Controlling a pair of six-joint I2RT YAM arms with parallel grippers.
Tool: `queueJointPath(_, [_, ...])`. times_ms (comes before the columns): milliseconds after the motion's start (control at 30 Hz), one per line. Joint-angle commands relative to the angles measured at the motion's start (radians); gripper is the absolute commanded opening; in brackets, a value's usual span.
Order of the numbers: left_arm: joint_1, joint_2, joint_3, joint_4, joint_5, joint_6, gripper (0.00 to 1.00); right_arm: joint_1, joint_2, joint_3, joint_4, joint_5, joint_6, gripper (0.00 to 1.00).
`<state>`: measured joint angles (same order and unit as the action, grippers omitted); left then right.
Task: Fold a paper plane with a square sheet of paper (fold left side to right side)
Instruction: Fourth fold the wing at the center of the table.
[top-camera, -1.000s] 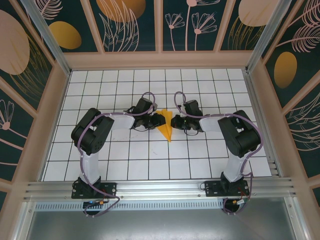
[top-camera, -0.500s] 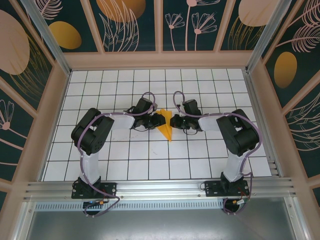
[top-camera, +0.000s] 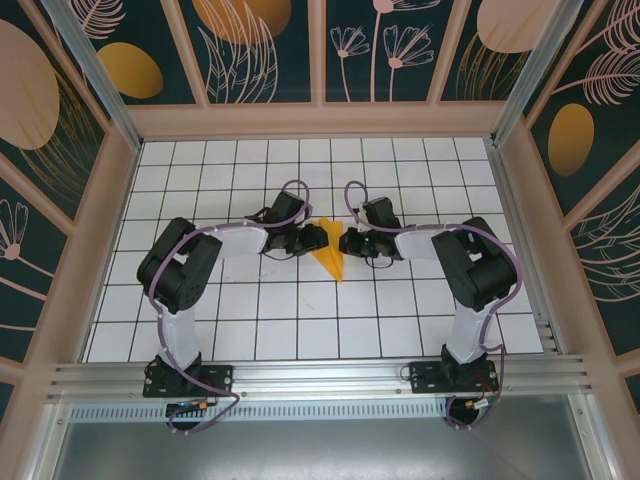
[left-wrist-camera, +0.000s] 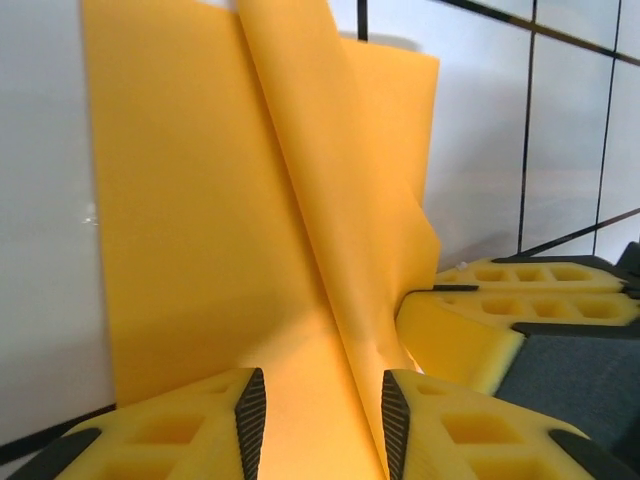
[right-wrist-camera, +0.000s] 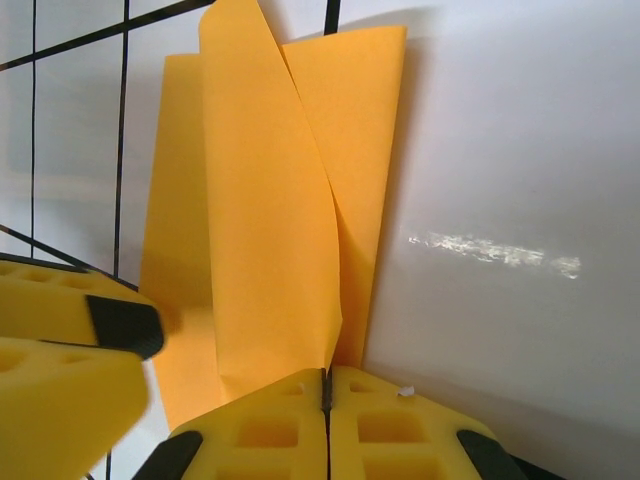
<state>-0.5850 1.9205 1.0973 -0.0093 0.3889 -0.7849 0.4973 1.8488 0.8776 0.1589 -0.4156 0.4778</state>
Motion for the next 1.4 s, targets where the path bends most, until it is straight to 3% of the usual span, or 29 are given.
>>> queueJointPath(0, [0.009,-0.065,0.047,-0.064,-0.024,0.042,0.4,0.021,0.043,-0.011,-0.106,0.037,-0.009,0.08])
queueJointPath(433, [0.008,0.078,0.154,0.011,0.1,-0.002,0.34,0.042,0.048,0.003,-0.111,0.042,-0.013,0.09])
queueJointPath(767, [0.008,0.183,0.22,0.006,0.068,-0.011,0.33,0.044,0.052,0.009,-0.117,0.047,-0.017,0.09])
queueJointPath(1167, [0.008,0.215,0.15,0.026,0.044,-0.016,0.33,0.044,0.037,0.036,-0.133,0.043,-0.034,0.1])
queueJointPath(1367, [0.008,0.212,0.097,0.053,0.034,-0.028,0.33,0.032,-0.042,0.086,-0.171,0.064,-0.057,0.21])
